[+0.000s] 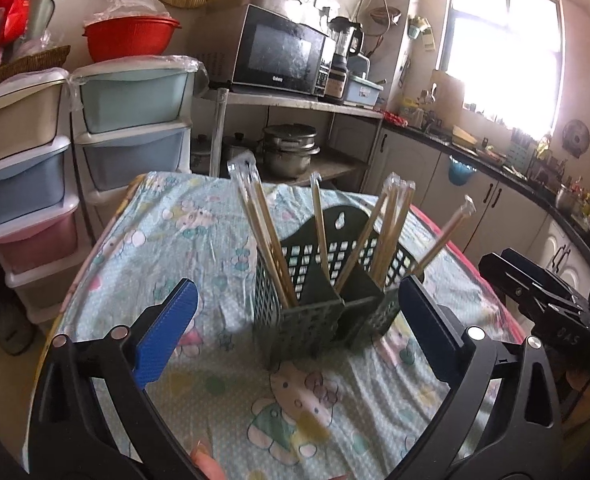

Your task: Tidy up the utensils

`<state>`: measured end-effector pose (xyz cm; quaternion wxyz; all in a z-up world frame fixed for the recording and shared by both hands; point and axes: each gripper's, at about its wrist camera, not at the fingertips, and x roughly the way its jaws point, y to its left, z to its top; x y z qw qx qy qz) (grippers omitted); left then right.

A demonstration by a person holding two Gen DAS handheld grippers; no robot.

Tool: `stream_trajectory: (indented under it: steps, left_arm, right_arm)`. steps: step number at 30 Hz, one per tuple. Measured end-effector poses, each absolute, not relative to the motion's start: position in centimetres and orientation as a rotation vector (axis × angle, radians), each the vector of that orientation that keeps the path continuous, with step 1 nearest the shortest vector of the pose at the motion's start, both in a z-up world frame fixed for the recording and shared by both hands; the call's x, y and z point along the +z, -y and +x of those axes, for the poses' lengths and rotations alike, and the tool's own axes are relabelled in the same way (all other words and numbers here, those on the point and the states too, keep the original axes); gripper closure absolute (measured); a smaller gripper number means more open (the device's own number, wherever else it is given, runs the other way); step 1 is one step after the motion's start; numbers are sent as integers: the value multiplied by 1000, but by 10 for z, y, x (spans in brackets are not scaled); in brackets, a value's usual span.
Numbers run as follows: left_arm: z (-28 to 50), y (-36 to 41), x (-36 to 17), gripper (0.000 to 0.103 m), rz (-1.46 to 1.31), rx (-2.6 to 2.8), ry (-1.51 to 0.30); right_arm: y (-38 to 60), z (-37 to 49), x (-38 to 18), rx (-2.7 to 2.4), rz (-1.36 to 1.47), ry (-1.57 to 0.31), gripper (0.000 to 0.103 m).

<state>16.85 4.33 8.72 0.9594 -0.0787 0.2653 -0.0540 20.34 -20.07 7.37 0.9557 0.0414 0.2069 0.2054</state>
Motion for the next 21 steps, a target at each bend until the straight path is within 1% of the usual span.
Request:
stream_trajectory:
  steps: [6, 21]
  left_arm:
    - [156, -37, 74, 10, -151, -109, -565]
    - [120, -33, 38, 10, -178, -88, -610]
  right_arm:
    - [201, 186, 61, 408, 65, -451, 8]
    - [209, 145, 21, 397, 58, -541, 7]
